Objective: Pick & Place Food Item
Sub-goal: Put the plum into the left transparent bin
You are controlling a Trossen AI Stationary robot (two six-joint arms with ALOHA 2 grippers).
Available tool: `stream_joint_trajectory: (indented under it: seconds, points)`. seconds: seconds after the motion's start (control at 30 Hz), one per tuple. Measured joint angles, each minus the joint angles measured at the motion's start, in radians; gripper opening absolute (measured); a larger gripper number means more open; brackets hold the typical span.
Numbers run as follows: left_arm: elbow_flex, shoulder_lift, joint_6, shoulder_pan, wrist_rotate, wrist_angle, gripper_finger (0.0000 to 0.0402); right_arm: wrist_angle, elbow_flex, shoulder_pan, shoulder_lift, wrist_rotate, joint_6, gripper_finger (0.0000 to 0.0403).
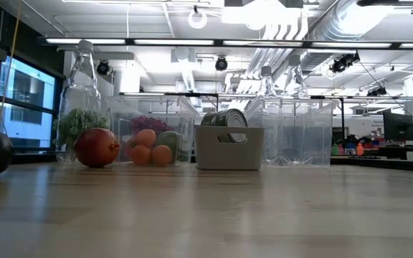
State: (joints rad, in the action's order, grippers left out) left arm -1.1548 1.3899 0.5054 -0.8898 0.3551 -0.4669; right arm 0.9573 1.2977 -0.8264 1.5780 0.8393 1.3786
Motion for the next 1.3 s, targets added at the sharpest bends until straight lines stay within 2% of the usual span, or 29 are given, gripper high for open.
stream_joint_trajectory:
  seconds: [0.13, 0.27, 0.37, 0.53, 0.63, 1.03, 1.3]
  points:
    - [0.0, -0.063, 0.003, -0.004, 0.039, -0.104, 0.0253, -0.148, -0.023, 0.0, 0.0, 0.055, -0.111, 0.02]
    - [0.001, -0.063, -0.04, -0.002, 0.04, -0.118, 0.0253, -0.271, -0.05, 0.0, 0.0, 0.054, -0.216, 0.0198]
    - [0.001, -0.052, -0.098, 0.015, 0.043, -0.084, 0.0253, -0.353, -0.083, 0.0, 0.0, 0.053, -0.256, 0.0198]
    - [0.001, -0.052, -0.103, 0.046, 0.098, 0.017, 0.0253, -0.479, -0.156, 0.0, 0.0, 0.05, -0.232, 0.0197]
    - [0.001, -0.052, -0.192, 0.052, 0.095, 0.059, 0.0253, -0.546, -0.201, 0.0, 0.0, 0.048, -0.228, 0.0197]
    - [0.001, -0.057, -0.423, 0.017, 0.094, 0.071, 0.0254, -0.684, -0.252, 0.006, 0.0, 0.052, -0.224, 0.0196]
    - [0.001, -0.057, -0.533, -0.073, 0.096, 0.189, 0.0254, -0.69, -0.252, 0.011, 0.0, 0.049, -0.236, 0.0196]
